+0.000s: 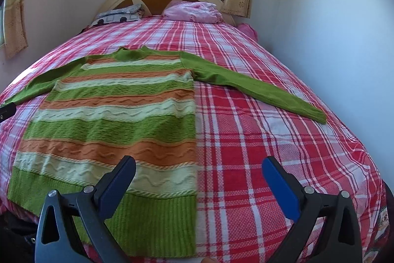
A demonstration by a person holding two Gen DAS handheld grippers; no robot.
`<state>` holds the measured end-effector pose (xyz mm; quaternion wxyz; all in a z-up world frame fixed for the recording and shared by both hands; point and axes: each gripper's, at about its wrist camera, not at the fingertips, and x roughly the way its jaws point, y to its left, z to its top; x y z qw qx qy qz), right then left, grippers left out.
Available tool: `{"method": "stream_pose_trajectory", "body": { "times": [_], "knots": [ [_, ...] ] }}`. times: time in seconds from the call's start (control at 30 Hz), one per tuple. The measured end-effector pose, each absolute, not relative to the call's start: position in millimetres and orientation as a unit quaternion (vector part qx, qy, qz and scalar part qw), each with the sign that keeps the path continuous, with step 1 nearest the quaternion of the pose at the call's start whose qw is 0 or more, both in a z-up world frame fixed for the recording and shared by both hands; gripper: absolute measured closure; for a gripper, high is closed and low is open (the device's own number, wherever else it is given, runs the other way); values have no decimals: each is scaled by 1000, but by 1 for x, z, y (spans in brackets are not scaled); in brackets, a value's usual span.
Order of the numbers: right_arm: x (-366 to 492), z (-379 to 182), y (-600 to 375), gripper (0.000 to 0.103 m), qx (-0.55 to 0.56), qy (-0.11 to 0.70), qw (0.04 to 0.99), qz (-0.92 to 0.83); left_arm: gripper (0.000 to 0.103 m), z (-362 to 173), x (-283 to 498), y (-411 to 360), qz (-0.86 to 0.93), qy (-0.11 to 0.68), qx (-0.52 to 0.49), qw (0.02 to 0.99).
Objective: Fold small clothes
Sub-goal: 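Move the right tool to a green sleeve cuff and grasp it, then lift the cuff with the right tool, fold the sleeve across the body, release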
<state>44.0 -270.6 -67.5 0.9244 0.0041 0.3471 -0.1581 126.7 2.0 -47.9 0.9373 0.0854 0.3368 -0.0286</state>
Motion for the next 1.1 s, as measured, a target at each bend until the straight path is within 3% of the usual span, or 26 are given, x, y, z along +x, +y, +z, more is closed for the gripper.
{"method": "stream_pose_trajectory", "body": {
  "times": [0.23,0.63,0.8,1.03,1.1],
  "knots": [
    [61,-73,-359,1,83,359,906,-209,0,-58,182,11,-13,345,69,936],
    [77,-91,-515,2,320,327,853,-251,0,-84,250,11,49,329,90,939],
    [82,-104,-563,24,399,303,826,-260,0,-95,268,13,61,333,93,936],
    [86,-111,-602,30,474,250,804,-260,0,-114,276,16,58,360,83,927],
    [86,-115,-609,42,488,239,796,-268,0,-115,277,17,56,361,77,928]
  ]
}}
